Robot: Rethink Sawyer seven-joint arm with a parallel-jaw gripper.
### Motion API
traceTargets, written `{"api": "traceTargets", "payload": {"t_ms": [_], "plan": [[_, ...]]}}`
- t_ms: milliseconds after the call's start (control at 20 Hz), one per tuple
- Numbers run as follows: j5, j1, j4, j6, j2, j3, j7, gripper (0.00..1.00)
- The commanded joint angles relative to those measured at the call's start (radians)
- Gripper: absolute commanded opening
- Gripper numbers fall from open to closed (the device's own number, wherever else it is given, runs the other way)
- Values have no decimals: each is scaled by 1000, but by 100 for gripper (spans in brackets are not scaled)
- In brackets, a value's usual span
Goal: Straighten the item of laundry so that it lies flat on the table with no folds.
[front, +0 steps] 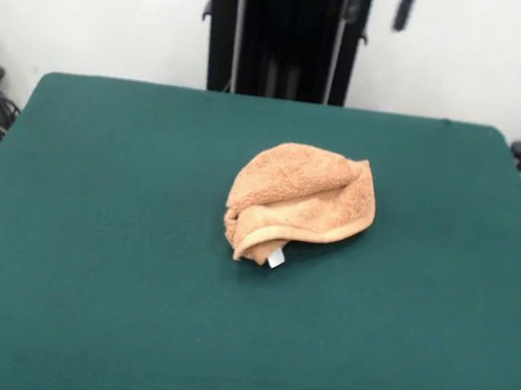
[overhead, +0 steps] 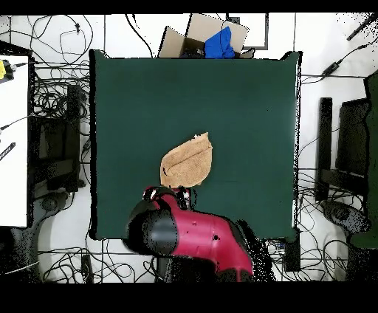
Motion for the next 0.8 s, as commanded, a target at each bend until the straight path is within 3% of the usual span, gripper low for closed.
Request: {"api": "traceTargets", "payload": {"t_ms": [50, 800], "plan": [[-105, -86, 74, -177, 175, 110, 37, 100], [-167, -2, 33, -244, 245, 37, 129, 100]]}}
